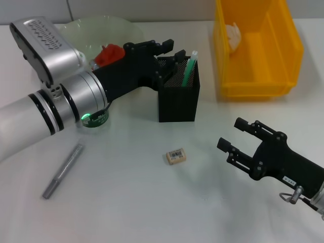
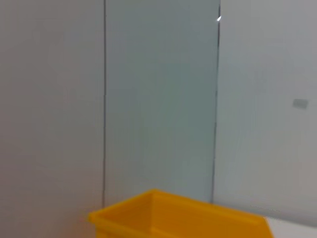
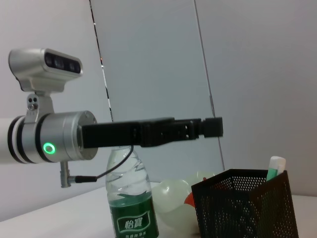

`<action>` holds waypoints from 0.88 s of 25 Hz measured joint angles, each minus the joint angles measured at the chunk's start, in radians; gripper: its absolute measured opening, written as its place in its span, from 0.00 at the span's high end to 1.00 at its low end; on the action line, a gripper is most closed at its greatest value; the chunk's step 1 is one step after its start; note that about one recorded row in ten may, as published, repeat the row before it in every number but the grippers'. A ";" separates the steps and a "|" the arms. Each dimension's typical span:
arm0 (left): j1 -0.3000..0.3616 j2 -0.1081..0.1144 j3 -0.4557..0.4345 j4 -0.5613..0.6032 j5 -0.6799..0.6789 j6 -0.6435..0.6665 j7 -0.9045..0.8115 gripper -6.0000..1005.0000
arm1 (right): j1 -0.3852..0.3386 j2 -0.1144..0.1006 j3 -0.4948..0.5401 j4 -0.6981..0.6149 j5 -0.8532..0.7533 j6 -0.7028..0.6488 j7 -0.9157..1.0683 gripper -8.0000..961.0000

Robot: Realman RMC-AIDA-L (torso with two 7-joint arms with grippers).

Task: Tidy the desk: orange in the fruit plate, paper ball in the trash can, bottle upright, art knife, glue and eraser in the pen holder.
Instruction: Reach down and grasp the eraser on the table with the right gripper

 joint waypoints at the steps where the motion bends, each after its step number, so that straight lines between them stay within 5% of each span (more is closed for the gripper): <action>1: 0.000 0.002 -0.001 0.002 0.000 0.015 -0.014 0.65 | -0.001 0.000 0.000 0.000 0.000 0.000 0.000 0.29; 5: -0.005 0.013 -0.031 0.005 0.014 0.159 -0.090 0.62 | -0.002 0.000 0.000 0.001 0.000 0.000 0.000 0.29; 16: -0.008 0.027 -0.321 -0.034 0.120 0.830 -0.266 0.55 | -0.001 0.000 0.000 0.003 0.000 -0.003 -0.004 0.29; 22: -0.006 0.042 -0.341 -0.001 0.295 0.915 -0.278 0.41 | 0.004 -0.005 0.003 -0.011 -0.001 -0.015 0.034 0.29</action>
